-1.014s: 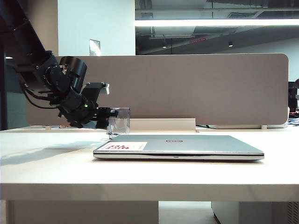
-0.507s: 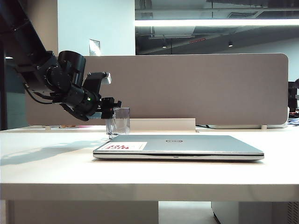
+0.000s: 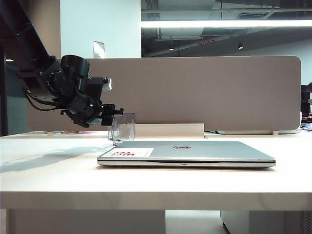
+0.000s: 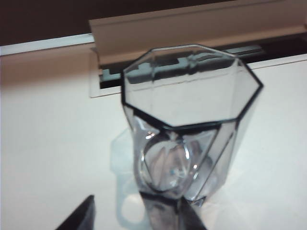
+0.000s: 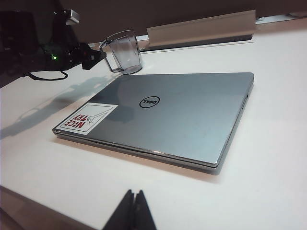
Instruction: Pick up the water cup and place it on the left side of the laptop.
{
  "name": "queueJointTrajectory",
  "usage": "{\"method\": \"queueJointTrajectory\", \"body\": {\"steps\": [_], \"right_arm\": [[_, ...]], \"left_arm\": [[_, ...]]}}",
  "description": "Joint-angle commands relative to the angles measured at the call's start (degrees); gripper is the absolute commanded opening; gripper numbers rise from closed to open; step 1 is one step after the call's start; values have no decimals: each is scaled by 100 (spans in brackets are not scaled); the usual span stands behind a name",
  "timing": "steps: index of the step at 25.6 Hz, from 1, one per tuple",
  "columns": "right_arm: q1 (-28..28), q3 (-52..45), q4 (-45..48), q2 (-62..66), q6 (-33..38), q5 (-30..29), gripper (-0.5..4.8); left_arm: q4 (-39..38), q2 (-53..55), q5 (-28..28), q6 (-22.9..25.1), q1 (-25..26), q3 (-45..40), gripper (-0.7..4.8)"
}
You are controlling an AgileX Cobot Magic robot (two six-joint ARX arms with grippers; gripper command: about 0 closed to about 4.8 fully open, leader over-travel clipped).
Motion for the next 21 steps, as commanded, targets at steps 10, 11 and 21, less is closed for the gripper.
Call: {"method": "queueJointTrajectory", "body": {"steps": [10,11,21], "right_arm": [[2,-26,55,-4,-2,-7,-1],[4,-26,55,-4,0,-7,-1],[4,-26,35,-4,-2,0,-1]], "left_arm": [[444,-24,-472,26,227,46,214],[444,-24,-470,24,227,46,214],[514,291,-214,26,291,415,209]]}}
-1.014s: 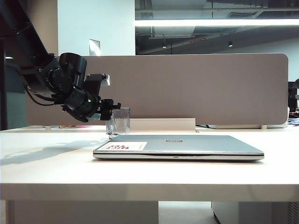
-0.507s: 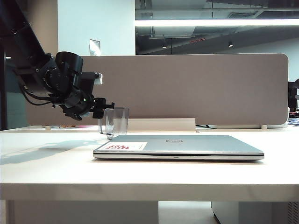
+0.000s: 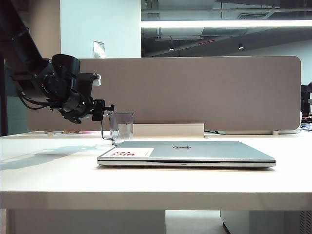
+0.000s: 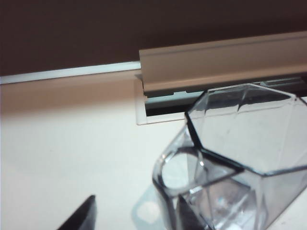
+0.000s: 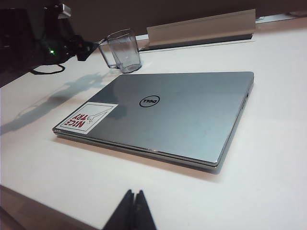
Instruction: Pick up the water cup and place it on the left side of the laptop.
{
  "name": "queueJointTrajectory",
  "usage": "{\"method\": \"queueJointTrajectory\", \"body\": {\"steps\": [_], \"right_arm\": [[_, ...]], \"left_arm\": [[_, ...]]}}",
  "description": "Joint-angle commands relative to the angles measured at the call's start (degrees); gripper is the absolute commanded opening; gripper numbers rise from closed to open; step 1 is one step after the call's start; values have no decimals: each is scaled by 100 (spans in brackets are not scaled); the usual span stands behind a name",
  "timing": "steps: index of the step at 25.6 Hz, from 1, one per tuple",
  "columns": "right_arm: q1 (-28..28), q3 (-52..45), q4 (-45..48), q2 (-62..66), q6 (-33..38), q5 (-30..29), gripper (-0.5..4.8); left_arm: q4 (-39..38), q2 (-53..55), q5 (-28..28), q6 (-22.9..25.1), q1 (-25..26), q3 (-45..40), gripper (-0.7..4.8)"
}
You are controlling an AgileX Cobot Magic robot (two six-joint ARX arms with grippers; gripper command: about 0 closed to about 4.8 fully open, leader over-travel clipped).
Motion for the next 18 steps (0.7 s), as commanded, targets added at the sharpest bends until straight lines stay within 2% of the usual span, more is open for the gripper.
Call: {"method": "queueJointTrajectory", "body": {"steps": [1,8,10,11,18], "right_arm": [[2,-26,57,-4,0,2,-1],[2,-26,55,-4,0,4,-1],[4,-26,55,-4,0,2,-1],[4,-26,55,-4,0,0,-1],[4,-26,35,-2,0,0,-1]], "left_arm": [[66,168,42,2,-4,249,209],[136,514,42,4,-2,546,198],[168,577,39,15,-2,599,125],[236,614,39,26,-4,629,63],[326,656,42,28,7,629,48]]}}
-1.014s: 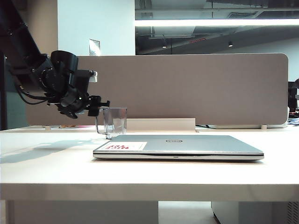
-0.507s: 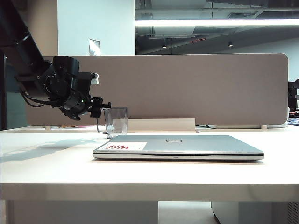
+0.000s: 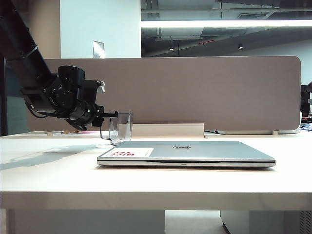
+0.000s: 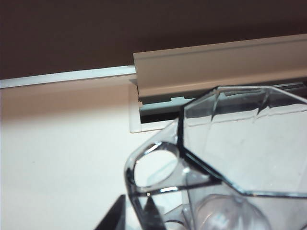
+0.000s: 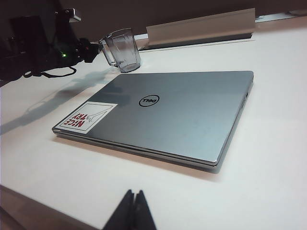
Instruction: Pick up the water cup and place it on the left side of the laptop.
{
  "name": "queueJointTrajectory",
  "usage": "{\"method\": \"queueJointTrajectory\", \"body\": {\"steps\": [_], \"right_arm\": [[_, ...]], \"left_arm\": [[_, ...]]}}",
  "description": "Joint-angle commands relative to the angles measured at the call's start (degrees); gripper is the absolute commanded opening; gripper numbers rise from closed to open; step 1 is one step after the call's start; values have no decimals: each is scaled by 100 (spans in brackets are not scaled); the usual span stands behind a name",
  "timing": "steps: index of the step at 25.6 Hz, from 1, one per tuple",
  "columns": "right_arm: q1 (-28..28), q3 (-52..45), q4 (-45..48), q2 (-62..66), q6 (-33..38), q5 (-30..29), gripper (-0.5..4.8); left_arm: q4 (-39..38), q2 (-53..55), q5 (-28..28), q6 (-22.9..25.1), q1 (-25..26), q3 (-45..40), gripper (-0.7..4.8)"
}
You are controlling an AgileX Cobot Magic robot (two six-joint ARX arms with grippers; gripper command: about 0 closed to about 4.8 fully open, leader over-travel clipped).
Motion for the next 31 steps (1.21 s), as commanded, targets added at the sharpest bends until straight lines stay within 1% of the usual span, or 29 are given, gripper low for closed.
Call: {"method": "queueJointTrajectory", "body": {"steps": [1,2,3,4,11,13,15,16,17,21,22,23,25,28,30,31], "right_arm": [[2,-26,44,-2,0,0,-1],[2,-26,39,-2,0,-2,-1],[2,-26,28,-2,0,-9,-1],[2,-26,20,-2,0,-9,-1],[2,-26,-22,-2,0,-9,-1],[2,-26,-22,-2,0,-9,-1],[2,-26,-22,-4,0,-9,-1],[2,-26,-22,-4,0,-9,-1],[2,-26,-22,-4,0,-9,-1],[2,-26,-22,-2,0,-9,-1],[2,-26,-22,-4,0,-9,-1],[2,-26,-24,-4,0,-9,-1],[2,-26,-22,-4,0,-9,-1],[0,-26,-22,-4,-2,-7,-1],[2,-26,-22,-4,-2,-7,-1],[0,-26,-24,-4,-2,-7,-1]], "left_arm": [[76,11,4,11,11,28,46],[76,13,7,26,11,28,40],[76,13,7,26,11,28,11],[81,17,9,28,11,31,-5],[240,33,153,26,11,28,-6],[243,33,157,24,22,28,13],[243,33,258,24,52,28,88],[243,33,407,0,101,28,126],[240,33,566,-20,160,28,144],[243,33,710,-20,332,48,144],[238,33,826,-22,367,70,144],[245,35,1134,-44,424,96,144],[249,61,1578,-37,492,190,144],[236,197,1821,-44,575,457,143],[39,402,2074,-46,610,815,144],[-15,457,2111,-42,612,905,144]]}}
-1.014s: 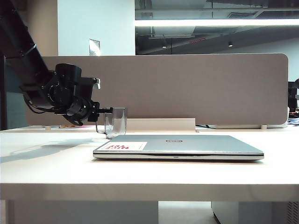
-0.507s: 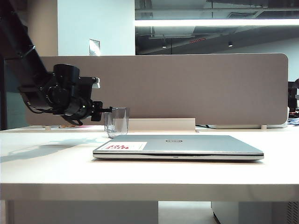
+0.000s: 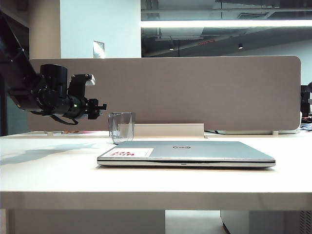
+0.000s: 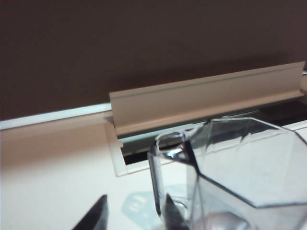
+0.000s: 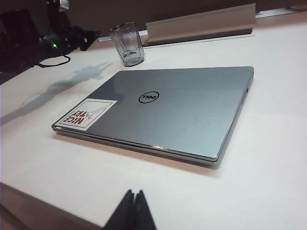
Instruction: Pick up the water cup and place it on the left side of the laptop.
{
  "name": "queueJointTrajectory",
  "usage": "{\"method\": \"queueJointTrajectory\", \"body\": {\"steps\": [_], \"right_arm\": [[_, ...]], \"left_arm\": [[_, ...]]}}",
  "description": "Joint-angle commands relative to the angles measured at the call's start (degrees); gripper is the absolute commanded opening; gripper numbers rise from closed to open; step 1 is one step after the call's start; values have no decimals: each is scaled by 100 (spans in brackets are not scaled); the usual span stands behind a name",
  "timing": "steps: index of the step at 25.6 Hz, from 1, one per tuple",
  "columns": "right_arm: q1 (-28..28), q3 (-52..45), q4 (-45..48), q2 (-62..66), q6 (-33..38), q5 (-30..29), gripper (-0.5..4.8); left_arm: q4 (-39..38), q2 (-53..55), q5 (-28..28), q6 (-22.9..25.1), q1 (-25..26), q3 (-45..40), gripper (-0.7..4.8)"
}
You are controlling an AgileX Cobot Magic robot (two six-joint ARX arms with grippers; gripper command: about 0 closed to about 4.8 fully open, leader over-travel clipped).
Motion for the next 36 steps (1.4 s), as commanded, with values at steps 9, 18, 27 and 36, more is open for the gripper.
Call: {"method": "queueJointTrajectory", "body": {"steps": [9,18,27,36], "right_arm": [[0,-26,52,-4,-2,-7,-1],[-2,-26,55,-4,-7,0,-1],[-2,-26,57,-4,-13,11,-1],[0,-24,55,-4,-24,-7,-1]], "left_arm": [[-319,505,146,-15,0,737,144],[-398,1191,116,-13,-118,1615,144],[-398,1611,170,2,-125,2131,143],[-393,1910,162,35,-262,2594,86]]}}
